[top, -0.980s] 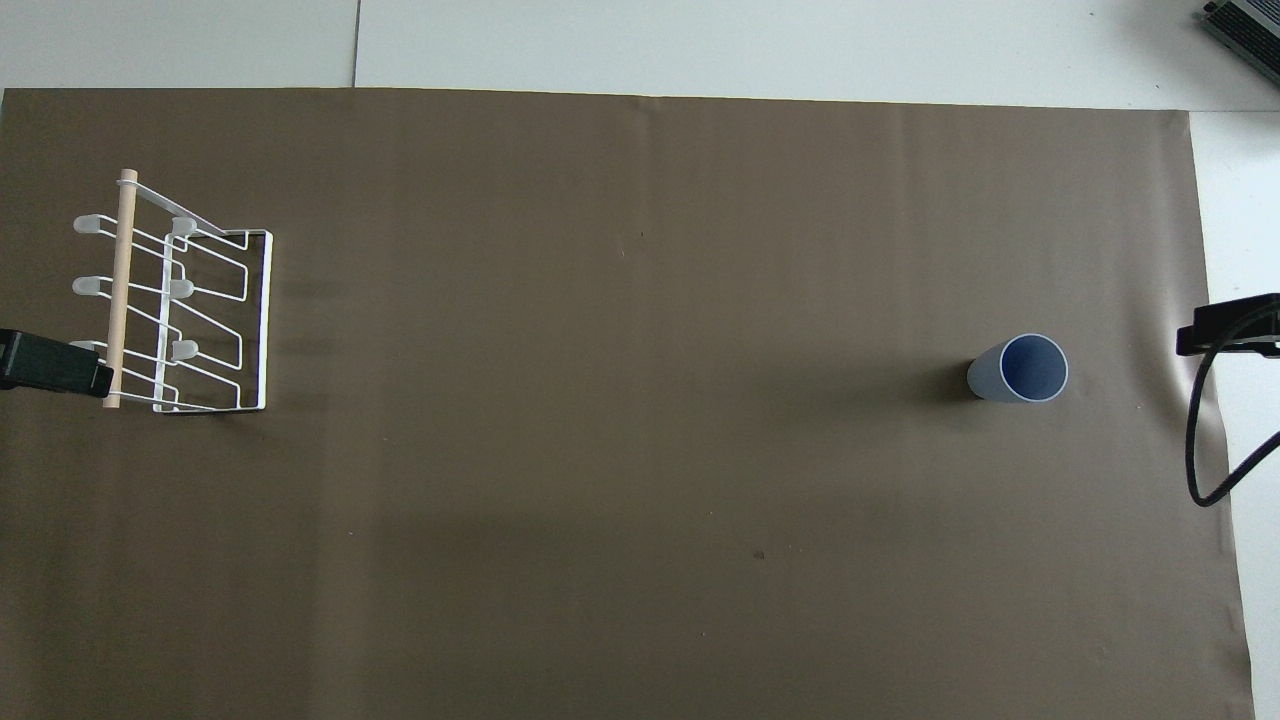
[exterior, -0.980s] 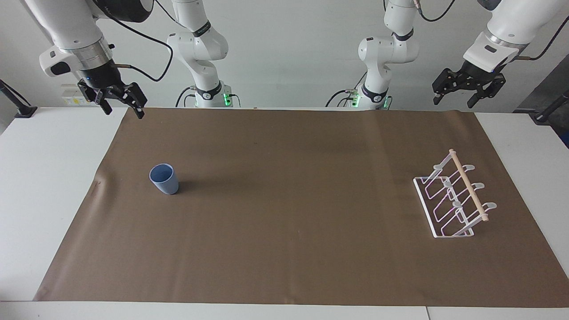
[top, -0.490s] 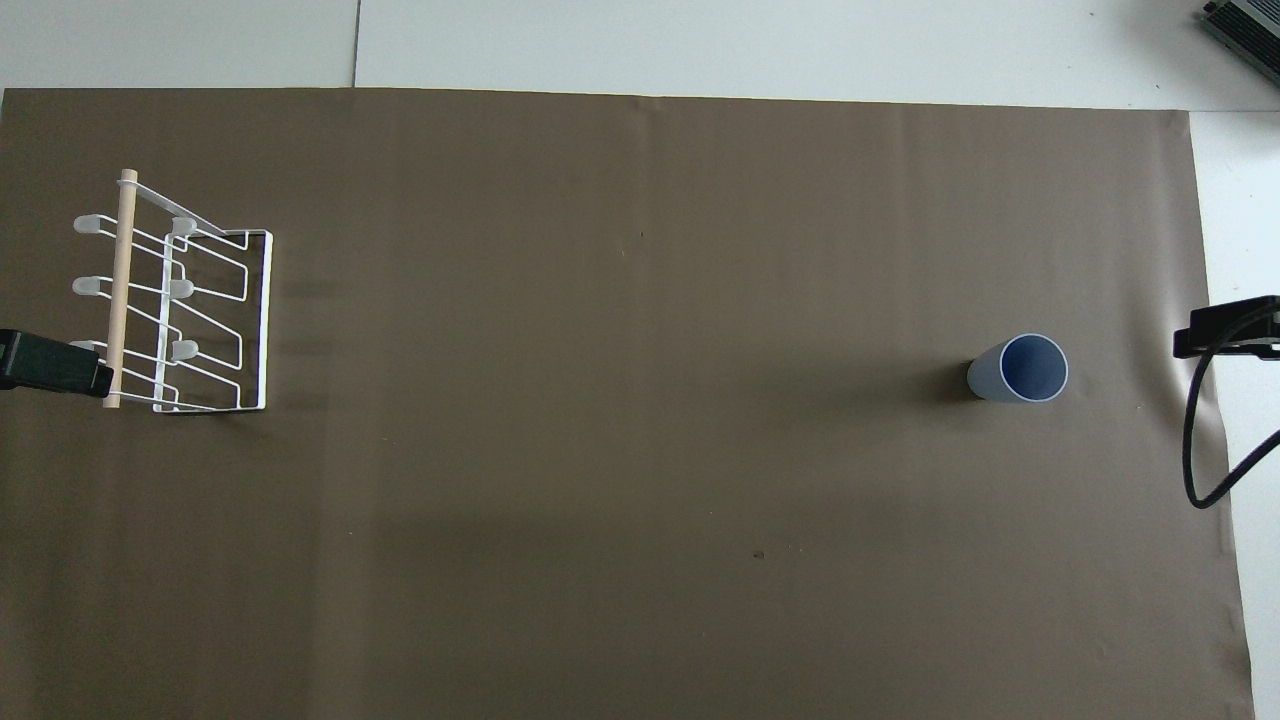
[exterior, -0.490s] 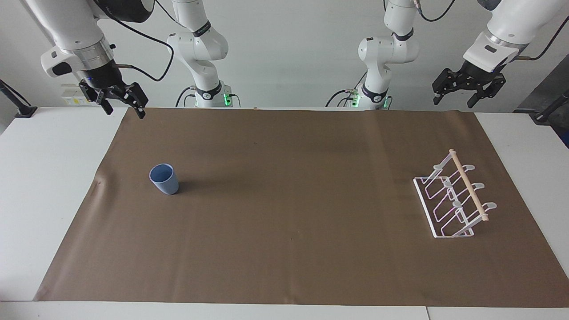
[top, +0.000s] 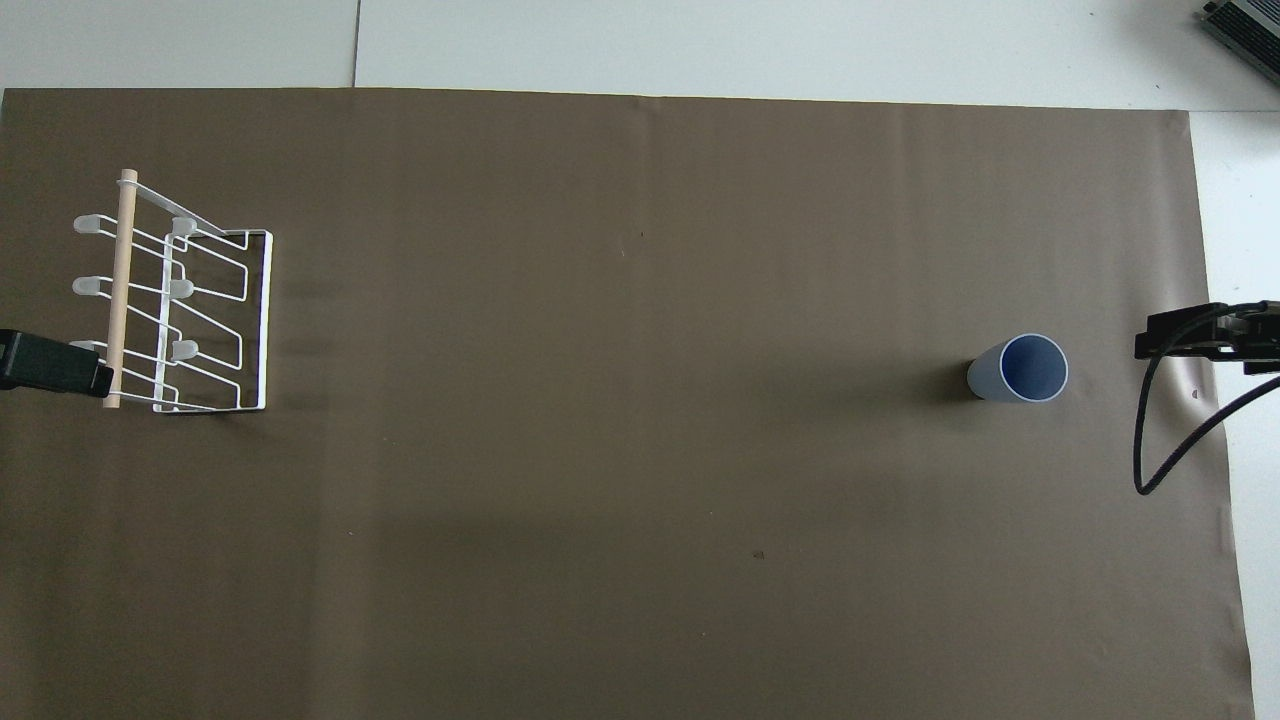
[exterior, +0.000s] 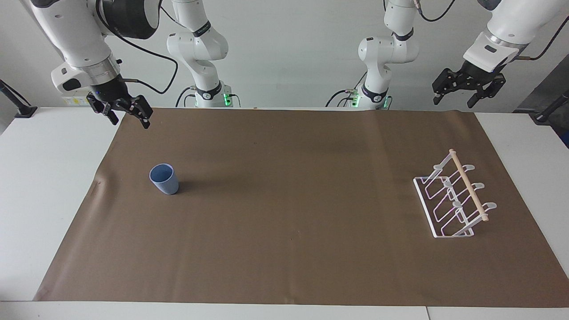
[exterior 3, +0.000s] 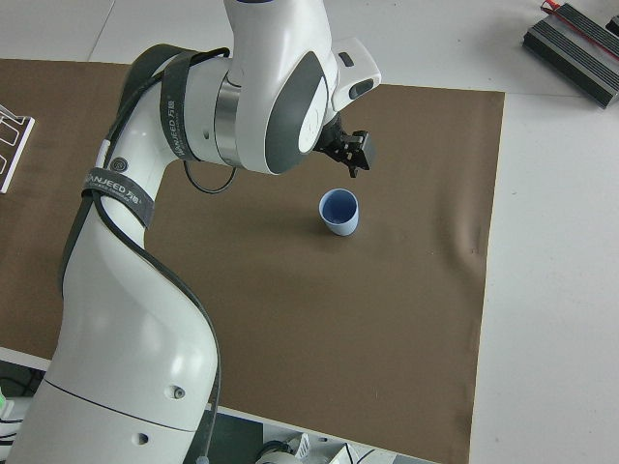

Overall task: Hang cup on cup holder
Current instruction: 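Reach the right gripper to the blue cup rim and close on it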

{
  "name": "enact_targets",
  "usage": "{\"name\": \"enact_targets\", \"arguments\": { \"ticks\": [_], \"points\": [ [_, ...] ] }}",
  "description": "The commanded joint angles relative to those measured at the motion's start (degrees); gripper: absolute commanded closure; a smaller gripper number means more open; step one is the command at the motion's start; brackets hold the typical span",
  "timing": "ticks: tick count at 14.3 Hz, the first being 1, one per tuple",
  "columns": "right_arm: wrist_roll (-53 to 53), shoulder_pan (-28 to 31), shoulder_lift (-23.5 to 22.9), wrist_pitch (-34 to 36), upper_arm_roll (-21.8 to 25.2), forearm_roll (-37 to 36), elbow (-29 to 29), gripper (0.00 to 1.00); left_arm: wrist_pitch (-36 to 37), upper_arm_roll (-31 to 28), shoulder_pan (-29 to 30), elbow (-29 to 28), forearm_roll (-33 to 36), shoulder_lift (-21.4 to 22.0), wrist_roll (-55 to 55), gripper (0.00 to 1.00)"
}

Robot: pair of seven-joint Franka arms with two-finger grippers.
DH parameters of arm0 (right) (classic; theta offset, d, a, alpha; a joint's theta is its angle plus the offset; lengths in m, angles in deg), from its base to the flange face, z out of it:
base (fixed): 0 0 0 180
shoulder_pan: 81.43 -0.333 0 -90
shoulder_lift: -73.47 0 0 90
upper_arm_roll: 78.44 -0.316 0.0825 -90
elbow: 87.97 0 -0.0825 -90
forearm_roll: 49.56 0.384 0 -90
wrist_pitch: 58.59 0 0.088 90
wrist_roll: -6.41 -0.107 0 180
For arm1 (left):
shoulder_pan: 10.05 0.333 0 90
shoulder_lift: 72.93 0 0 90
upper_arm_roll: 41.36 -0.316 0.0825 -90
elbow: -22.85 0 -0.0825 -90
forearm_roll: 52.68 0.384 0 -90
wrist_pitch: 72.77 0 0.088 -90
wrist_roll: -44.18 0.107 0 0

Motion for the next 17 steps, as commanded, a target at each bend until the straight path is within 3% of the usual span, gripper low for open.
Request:
{"name": "enact_targets", "arguments": {
  "ticks": [1,5,8,17],
  "points": [
    [3.2,0.2,1.1,-6.6,0.0,0.6,-6.4,0.00,0.0,0.4,0.5,-1.9,1.1,1.8,-0.5,0.00],
    [8.3,2.0,-1.0,-12.3,0.1,0.6,-10.4,0.00,0.1,0.4,0.5,-2.0,1.0,1.8,-0.5,0.00],
    [10.2,3.1,-5.1,-18.1,0.0,0.9,-11.7,0.00,0.0,0.5,0.5,-2.0,1.0,1.8,-0.5,0.00],
    [14.6,3.8,-9.1,-28.9,0.0,4.3,-18.4,0.00,0.1,0.5,0.5,-1.9,1.0,1.8,-0.5,0.00]
  ]
}}
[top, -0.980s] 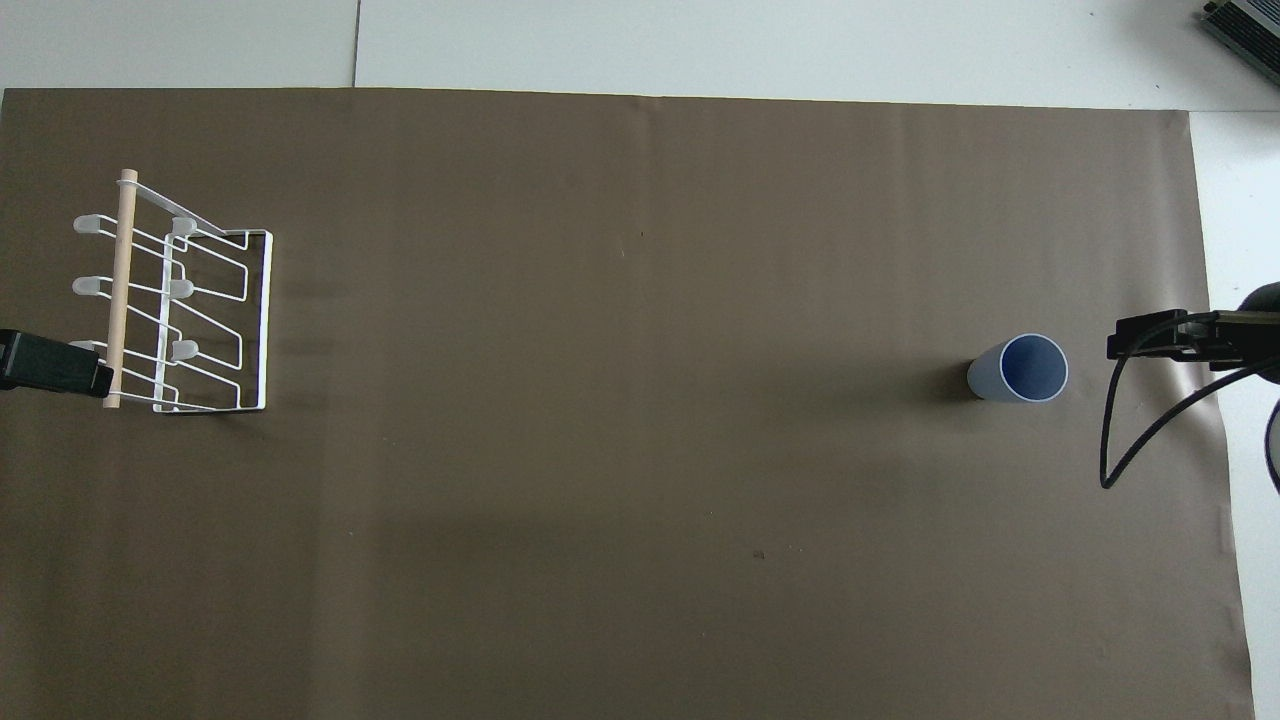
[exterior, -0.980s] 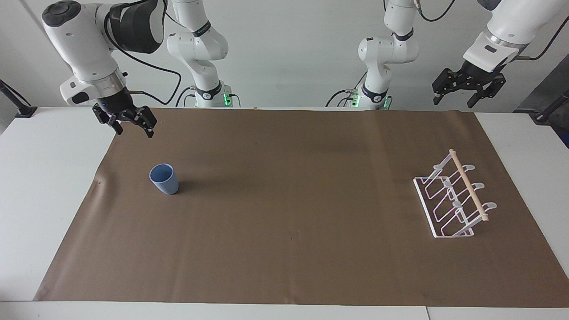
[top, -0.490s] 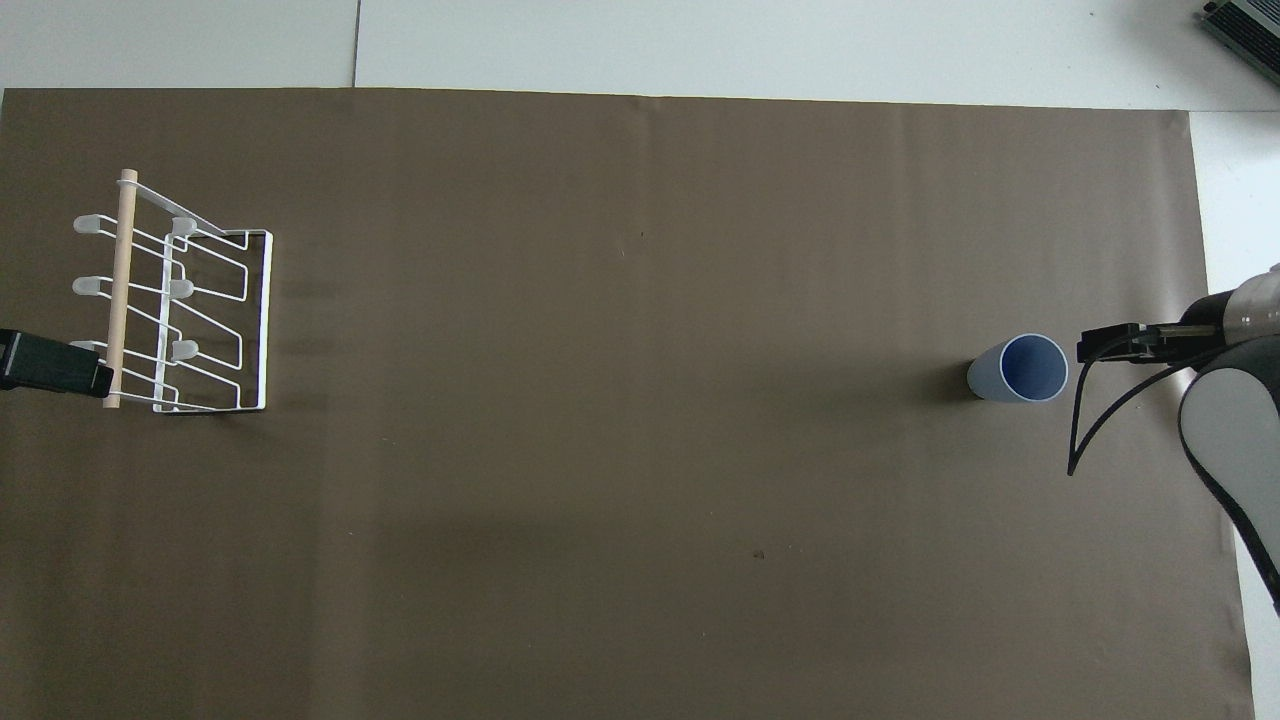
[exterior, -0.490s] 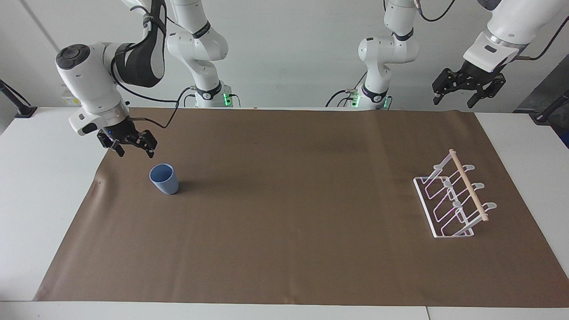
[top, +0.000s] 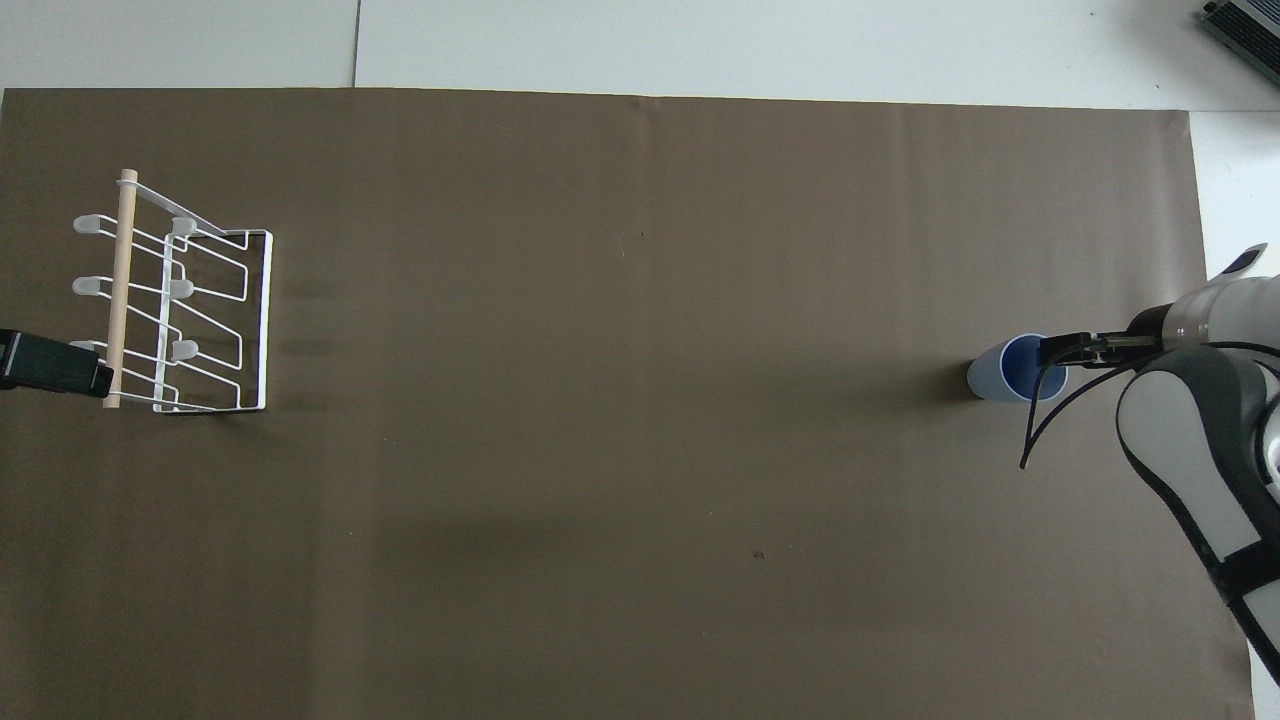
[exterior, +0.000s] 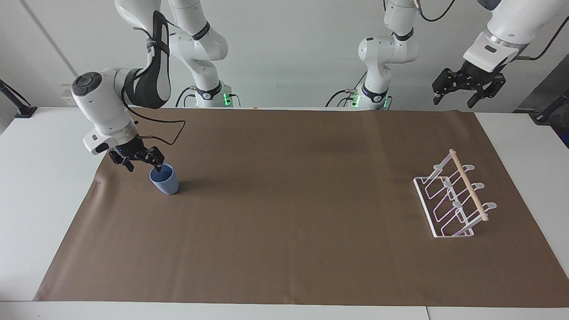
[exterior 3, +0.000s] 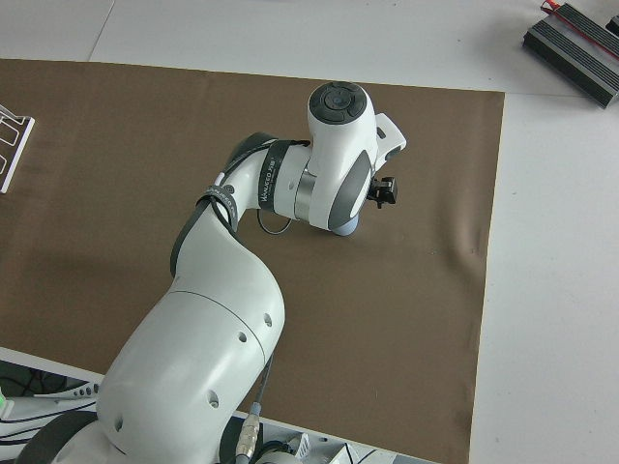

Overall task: Hang cup on cup holder
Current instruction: 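Reach the right gripper to the blue cup rim and close on it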

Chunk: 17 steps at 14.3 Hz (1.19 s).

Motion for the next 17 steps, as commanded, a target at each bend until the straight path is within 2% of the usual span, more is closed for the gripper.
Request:
{"name": "enact_targets", "arguments": {
  "ticks": [1,4,6,11,17],
  "points": [
    [4.4,1.1,-1.2,-2.8,-0.1,1.9,-1.5,0.00,0.1,0.5,0.5,-1.9,1.0,1.8,-0.5,0.00],
    [4.9,1.1,-2.6,-7.3,-0.2,3.0,-3.6,0.00,0.1,0.6,0.4,-1.9,1.0,1.8,-0.6,0.00],
    [4.9,1.1,-3.2,-8.0,-0.2,3.1,-3.8,0.00,0.1,0.6,0.4,-1.9,1.0,1.8,-0.6,0.00],
    [5.0,0.9,-3.3,-7.9,-0.2,4.7,-3.8,0.00,-0.3,0.4,0.5,-1.9,1.0,1.8,-0.2,0.00],
    [4.9,0.7,-2.6,-4.3,-0.2,4.8,-1.5,0.00,-0.1,0.4,0.5,-1.9,1.0,1.8,0.0,0.00]
  ]
}}
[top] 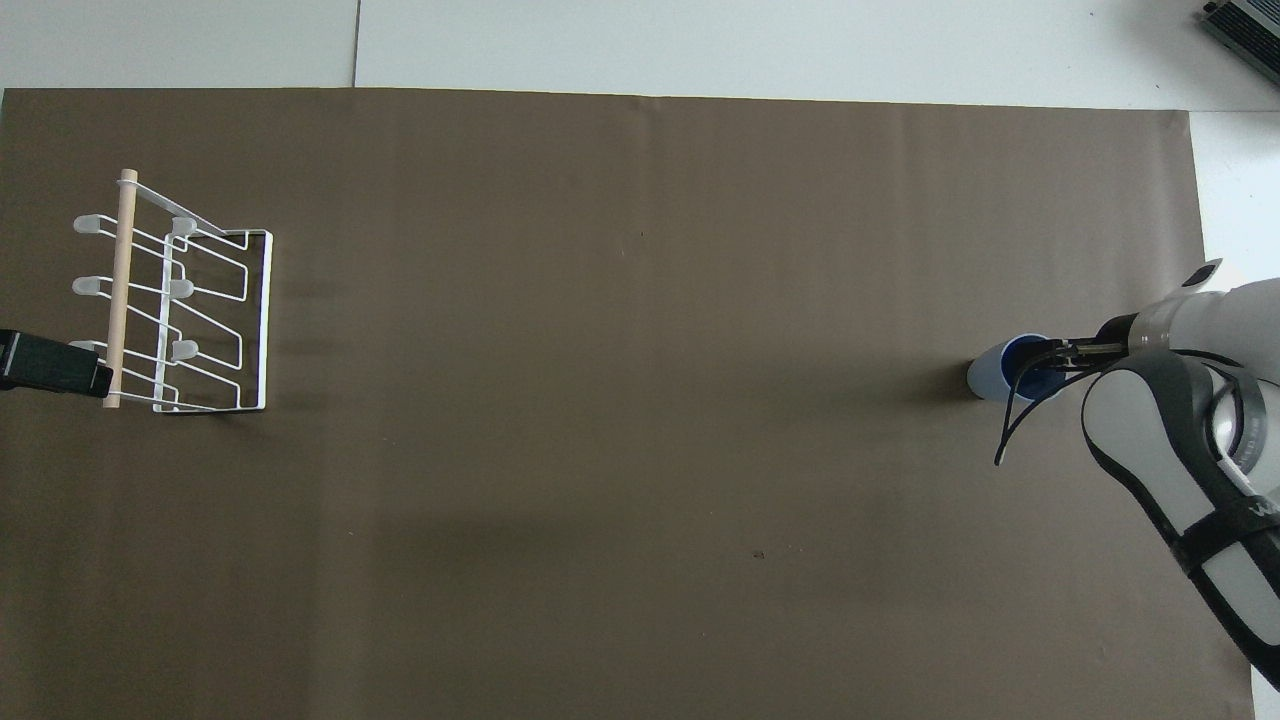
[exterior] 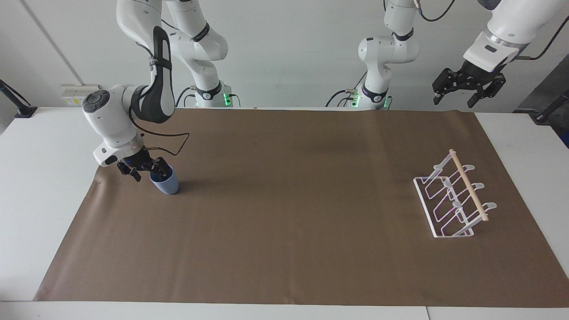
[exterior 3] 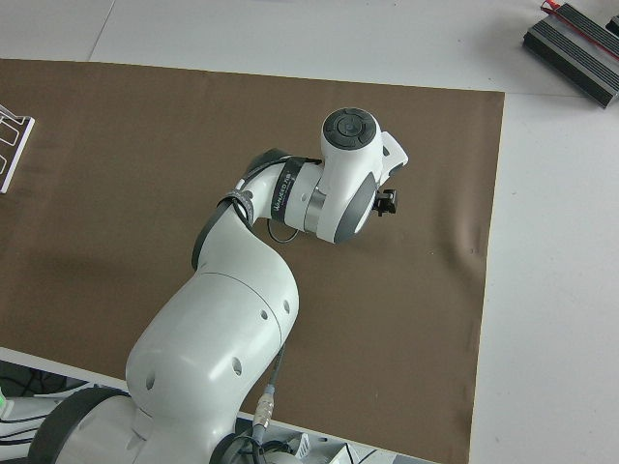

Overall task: Hang cup on cup holder
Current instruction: 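Reach the right gripper to the blue cup rim and close on it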

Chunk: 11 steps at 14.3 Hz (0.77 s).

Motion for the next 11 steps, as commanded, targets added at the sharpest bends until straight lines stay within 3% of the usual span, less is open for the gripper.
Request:
{"name": "enact_targets", "arguments": {
  "ticks": [1,2,9,11],
  "points": [
    [2.0,0.3,0.9,1.8,-0.2,1.5,0.7,0.00,-0.1,0.4,0.5,-1.8,1.0,1.8,0.0,0.00],
    [2.0,0.3,0.9,1.7,-0.2,1.5,0.7,0.00,-0.3,0.4,0.5,-1.7,1.0,1.8,-0.1,0.00],
    [1.9,0.1,1.2,1.8,-0.3,1.5,0.8,0.47,0.2,0.3,0.4,-1.7,1.0,2.7,-0.6,0.00],
    [1.9,0.1,1.2,1.7,-0.5,1.5,0.8,0.67,-0.3,0.3,0.4,-1.6,1.0,2.7,-0.6,0.00]
  ]
}}
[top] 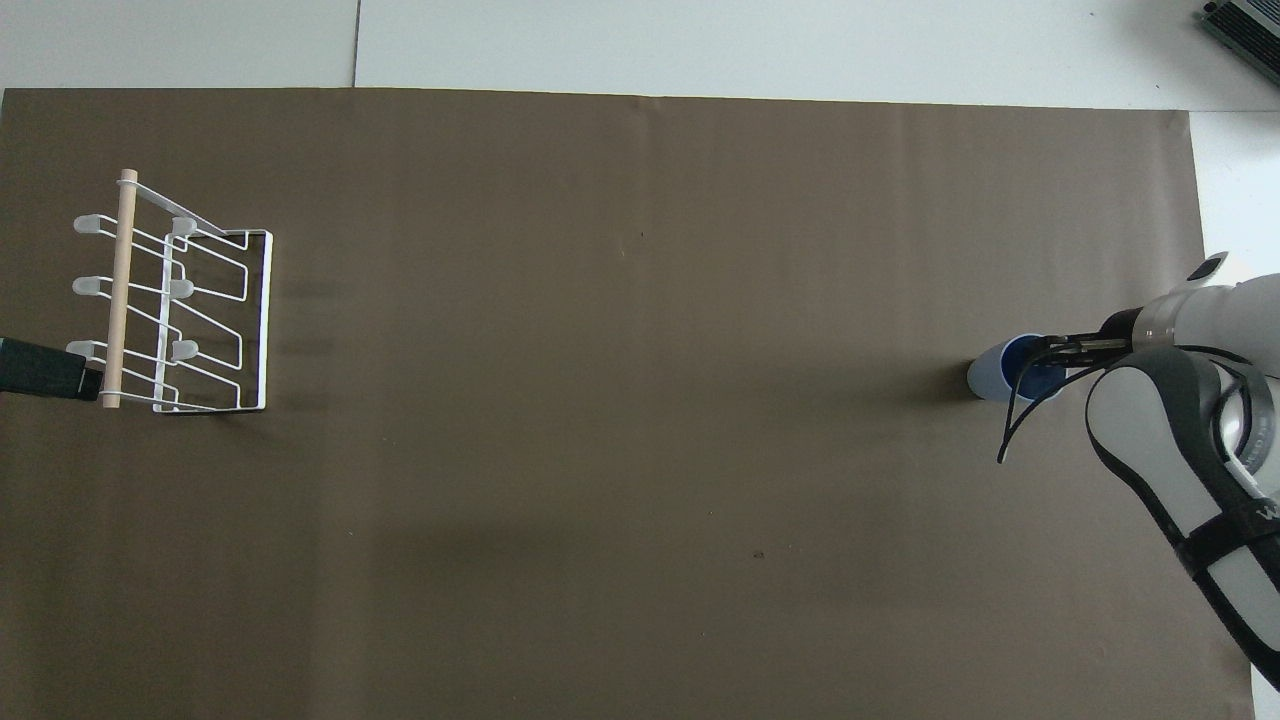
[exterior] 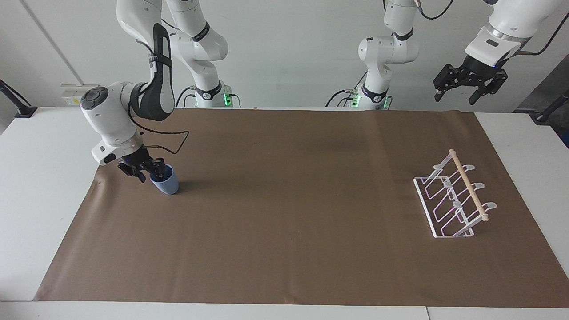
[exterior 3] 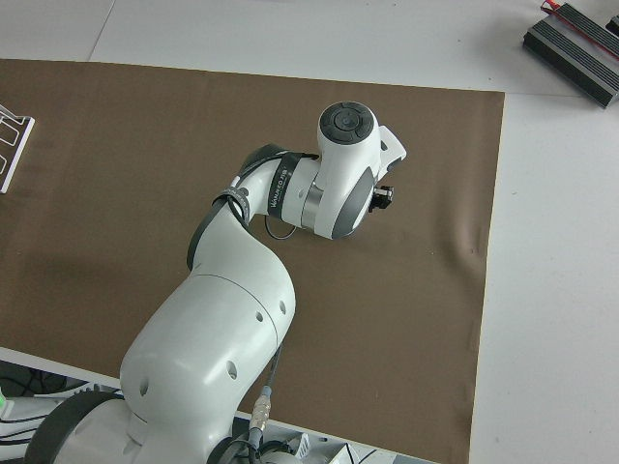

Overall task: Hang cup on cup holder
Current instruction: 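Reach the right gripper to the blue cup rim and close on it, then lift the blue cup with the right gripper while the left gripper approaches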

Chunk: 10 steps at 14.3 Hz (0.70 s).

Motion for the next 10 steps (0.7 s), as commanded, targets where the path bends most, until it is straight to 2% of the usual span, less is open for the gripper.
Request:
{"name": "enact_targets", "arguments": {
  "ticks": [1,3,10],
  "points": [
    [1.9,0.4,0.7,1.2,-0.3,1.5,0.2,0.77,-0.4,0.4,0.4,-1.7,1.0,1.6,-0.7,0.00],
    [1.5,0.4,0.7,1.2,-0.3,1.5,0.2,0.99,-0.6,0.4,0.4,-1.9,1.0,1.7,-0.6,0.00],
    [2.0,0.2,1.7,1.7,-1.5,1.5,1.7,1.00,-1.0,0.5,0.2,-2.4,0.9,1.9,-0.8,0.00]
  ]
}}
